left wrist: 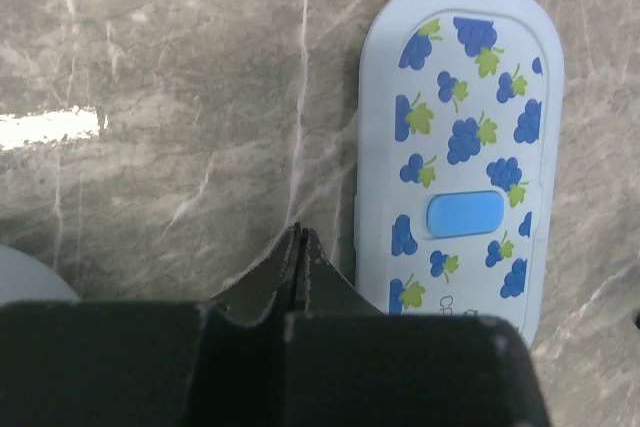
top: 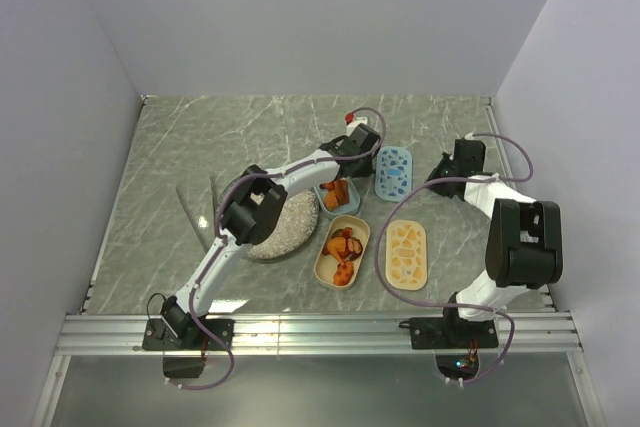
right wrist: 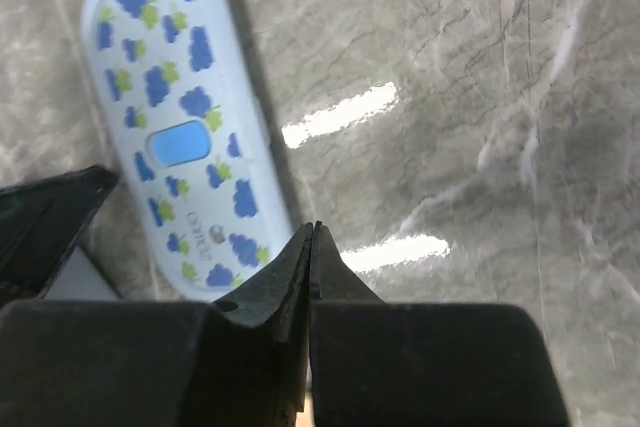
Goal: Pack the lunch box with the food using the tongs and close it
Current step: Pick up the lid of the lunch box with the left arm
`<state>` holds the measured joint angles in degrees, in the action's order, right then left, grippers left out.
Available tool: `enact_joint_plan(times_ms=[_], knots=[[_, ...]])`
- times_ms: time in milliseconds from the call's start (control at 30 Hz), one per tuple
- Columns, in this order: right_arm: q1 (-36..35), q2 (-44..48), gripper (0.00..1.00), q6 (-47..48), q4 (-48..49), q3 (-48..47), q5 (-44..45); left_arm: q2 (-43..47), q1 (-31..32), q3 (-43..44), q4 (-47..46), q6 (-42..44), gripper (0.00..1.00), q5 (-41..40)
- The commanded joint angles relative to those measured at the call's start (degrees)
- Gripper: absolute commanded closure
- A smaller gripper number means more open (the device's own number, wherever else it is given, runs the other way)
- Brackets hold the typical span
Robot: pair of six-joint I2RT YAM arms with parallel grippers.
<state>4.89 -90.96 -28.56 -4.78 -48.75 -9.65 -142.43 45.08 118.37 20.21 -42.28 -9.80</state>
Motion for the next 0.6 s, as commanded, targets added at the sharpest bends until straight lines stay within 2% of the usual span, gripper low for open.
enact_joint_plan(times_ms=[0,133,267,567], knots=[[0.1,-2.1,1.0,0.7,-2.4,-3.8,0.4,-1.1,0.6,0.5,2.6,1.2,1.0,-1.4],[-0.7,-4.2,0.99,0.4,-4.1,-5.6,2.6,-1.5,0.6,0.5,2.4,1.9,1.0,-1.0],[-2.2,-6.7,0.98,0.6,-7.3,-8.7,6.4,-2.6,0.6,2.2,1.4,2.6,1.0,2.9],[-4.6,-14.6,1.0,1.0,-11.5,-16.3,7.1,-2.3,0.9,0.7,-0.3,2.8,1.0,6.7]])
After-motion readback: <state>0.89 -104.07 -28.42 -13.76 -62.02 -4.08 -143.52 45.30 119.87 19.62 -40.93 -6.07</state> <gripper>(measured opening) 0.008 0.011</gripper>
